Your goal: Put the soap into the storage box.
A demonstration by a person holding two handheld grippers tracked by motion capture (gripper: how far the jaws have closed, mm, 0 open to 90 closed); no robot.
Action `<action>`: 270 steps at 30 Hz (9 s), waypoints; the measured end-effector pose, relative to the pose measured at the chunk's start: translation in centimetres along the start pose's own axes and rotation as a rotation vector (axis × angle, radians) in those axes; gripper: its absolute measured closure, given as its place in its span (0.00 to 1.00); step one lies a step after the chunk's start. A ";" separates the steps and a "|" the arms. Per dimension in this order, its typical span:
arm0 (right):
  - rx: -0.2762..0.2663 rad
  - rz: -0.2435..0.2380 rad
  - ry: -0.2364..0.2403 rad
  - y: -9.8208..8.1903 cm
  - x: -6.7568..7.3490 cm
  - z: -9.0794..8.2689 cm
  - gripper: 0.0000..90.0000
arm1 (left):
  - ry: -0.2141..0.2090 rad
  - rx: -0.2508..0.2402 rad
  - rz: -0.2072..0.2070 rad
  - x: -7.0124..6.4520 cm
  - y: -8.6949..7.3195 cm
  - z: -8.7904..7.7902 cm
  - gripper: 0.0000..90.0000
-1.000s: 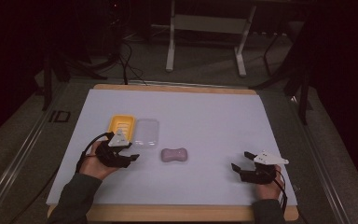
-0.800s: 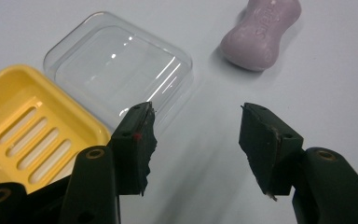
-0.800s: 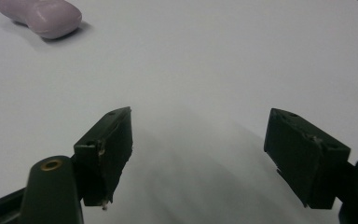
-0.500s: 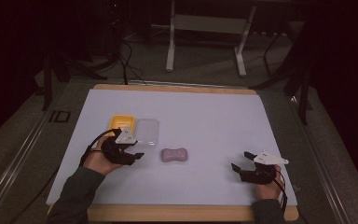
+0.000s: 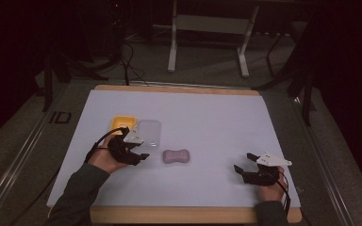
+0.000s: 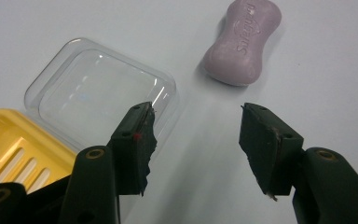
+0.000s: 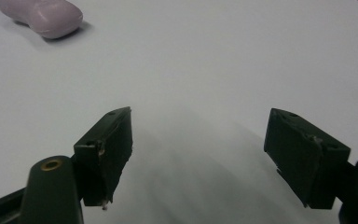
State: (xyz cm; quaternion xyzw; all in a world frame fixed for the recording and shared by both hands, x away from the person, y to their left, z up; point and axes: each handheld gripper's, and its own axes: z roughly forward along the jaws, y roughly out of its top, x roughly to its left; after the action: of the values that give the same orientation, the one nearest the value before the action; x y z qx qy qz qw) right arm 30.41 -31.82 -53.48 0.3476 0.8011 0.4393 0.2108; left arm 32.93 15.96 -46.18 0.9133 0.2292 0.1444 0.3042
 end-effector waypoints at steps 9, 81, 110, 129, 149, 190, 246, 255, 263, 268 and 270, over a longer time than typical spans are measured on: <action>0.001 -0.001 0.001 0.0 0.0 0.0 0.26 | -0.011 0.019 0.020 0.2 0.7 0.5 0.50; 0.008 -0.007 0.005 0.0 0.1 0.1 0.26 | -0.102 0.099 0.116 0.8 5.5 3.2 0.48; -0.001 -0.002 0.008 0.0 0.0 0.0 0.26 | -0.132 0.133 0.153 0.4 7.3 4.8 0.43; 0.001 0.000 0.010 0.0 0.0 0.0 0.26 | -0.161 0.168 0.183 0.1 8.0 5.9 0.40; 0.000 -0.001 0.011 0.0 0.0 0.0 0.26 | -0.190 0.214 0.201 -0.5 8.7 7.7 0.37; 0.000 -0.001 0.013 0.0 0.0 0.0 0.26 | -0.238 0.314 0.245 -1.6 10.1 10.7 0.35; 0.005 -0.003 0.013 0.0 0.0 0.0 0.26 | -0.261 0.489 0.313 -2.2 10.7 13.0 0.51; 0.006 -0.003 0.012 0.0 0.0 0.0 0.26 | -0.262 0.525 0.333 -2.5 11.2 13.3 0.53; 0.007 -0.002 0.012 0.0 0.0 0.0 0.26 | -0.254 0.528 0.342 -2.6 11.3 13.2 0.54; 0.006 -0.003 0.013 0.0 0.0 0.0 0.26 | -0.253 0.529 0.342 -2.6 11.3 13.2 0.55; 0.006 -0.002 0.013 0.0 0.0 0.0 0.26 | -0.252 0.527 0.335 -2.6 11.3 13.1 0.55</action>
State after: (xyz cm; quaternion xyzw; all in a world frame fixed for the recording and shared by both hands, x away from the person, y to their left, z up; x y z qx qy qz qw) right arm 30.45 -31.81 -53.49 0.3444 0.8041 0.4392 0.2049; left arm 39.78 0.20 -49.61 0.9962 0.0658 0.0141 0.0557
